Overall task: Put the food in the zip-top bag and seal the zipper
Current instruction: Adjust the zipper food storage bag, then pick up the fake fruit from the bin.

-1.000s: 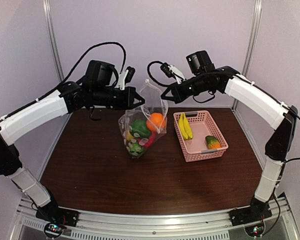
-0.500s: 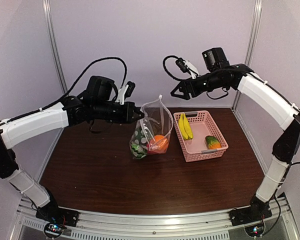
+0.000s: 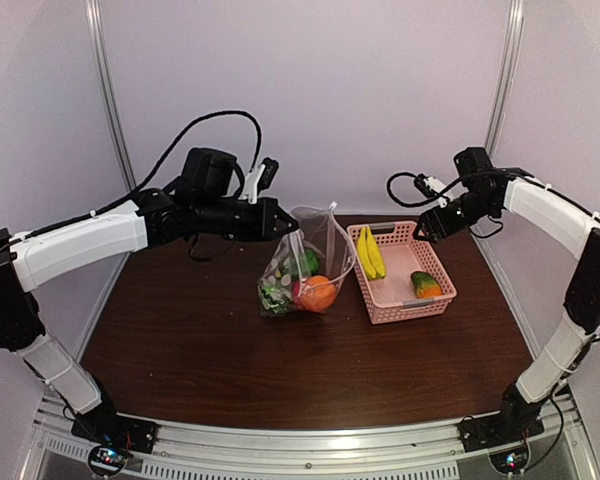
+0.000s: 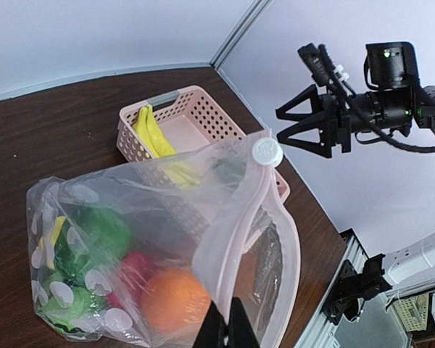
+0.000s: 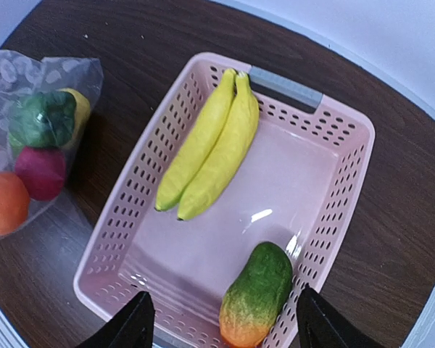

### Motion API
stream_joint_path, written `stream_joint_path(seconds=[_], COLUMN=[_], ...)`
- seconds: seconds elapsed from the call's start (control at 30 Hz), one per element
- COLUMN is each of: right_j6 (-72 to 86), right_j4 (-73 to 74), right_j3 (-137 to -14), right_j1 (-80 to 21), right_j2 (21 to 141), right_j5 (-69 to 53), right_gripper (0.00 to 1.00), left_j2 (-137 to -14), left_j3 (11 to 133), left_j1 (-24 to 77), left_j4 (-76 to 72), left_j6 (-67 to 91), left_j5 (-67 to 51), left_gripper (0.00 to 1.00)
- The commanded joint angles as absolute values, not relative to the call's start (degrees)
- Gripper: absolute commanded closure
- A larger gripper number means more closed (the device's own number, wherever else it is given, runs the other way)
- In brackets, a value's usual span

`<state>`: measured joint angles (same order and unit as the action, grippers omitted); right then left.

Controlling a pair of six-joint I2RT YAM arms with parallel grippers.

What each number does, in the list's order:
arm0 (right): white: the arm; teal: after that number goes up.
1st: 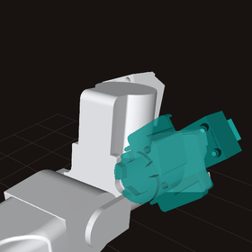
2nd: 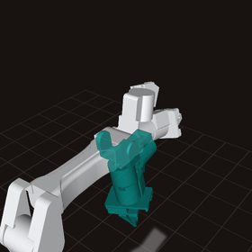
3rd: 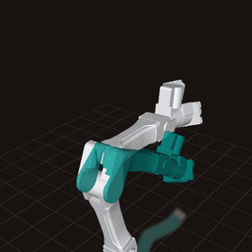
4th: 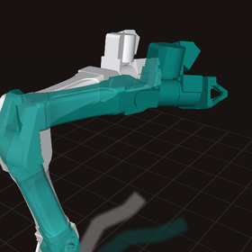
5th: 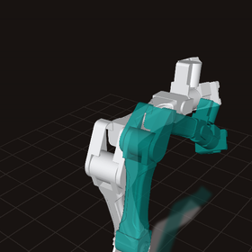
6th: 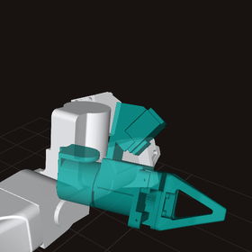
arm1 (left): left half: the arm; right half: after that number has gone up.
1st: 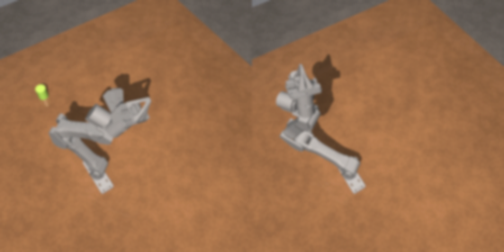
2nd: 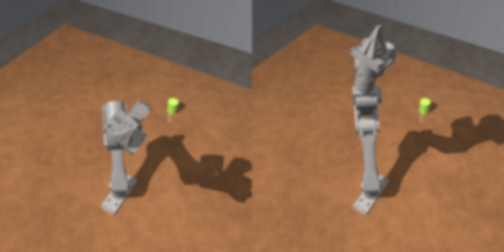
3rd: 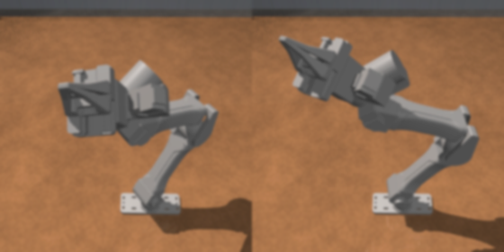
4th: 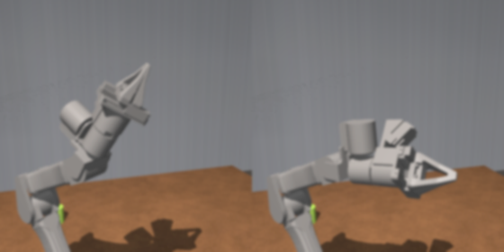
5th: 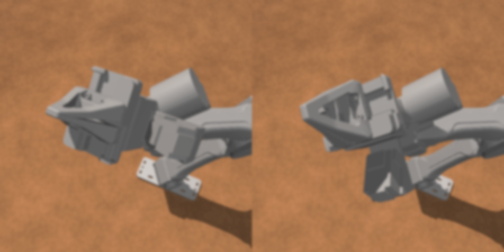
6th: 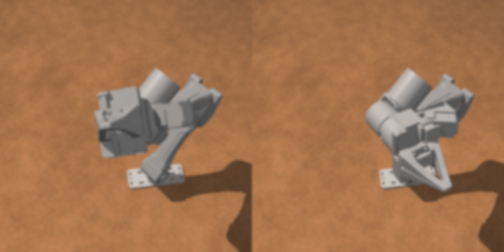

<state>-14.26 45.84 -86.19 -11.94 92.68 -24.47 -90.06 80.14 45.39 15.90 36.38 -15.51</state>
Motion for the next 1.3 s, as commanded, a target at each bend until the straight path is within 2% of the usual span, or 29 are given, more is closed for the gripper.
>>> stream_joint_path(seconds=[0.0,0.33,0.77,1.27], right_j6=[-19.2,-20.1,-17.1,-13.0], right_j4=[46.5,57.6,56.1,55.4], right_j3=[-83.8,-90.8,-83.6,-84.6], right_j1=[-11.5,-11.7,-15.7,-19.2], right_j2=[94.2,105.6,106.5,111.6], right_j5=[-18.4,-11.9,-7.6,1.1], right_gripper=[0.32,0.33,0.33,0.29], left_j2=[-91.5,-91.2,-91.5,-90.2], left_j3=[82.9,83.1,82.0,79.2], left_j1=[45.2,45.2,45.2,45.2], left_j4=[12.7,13.7,12.8,12.0], left_j6=[35.9,36.0,36.0,37.4], left_j5=[-16.6,-16.8,-17.3,-17.1], left_gripper=[1.0,1.0,1.0,1.0])
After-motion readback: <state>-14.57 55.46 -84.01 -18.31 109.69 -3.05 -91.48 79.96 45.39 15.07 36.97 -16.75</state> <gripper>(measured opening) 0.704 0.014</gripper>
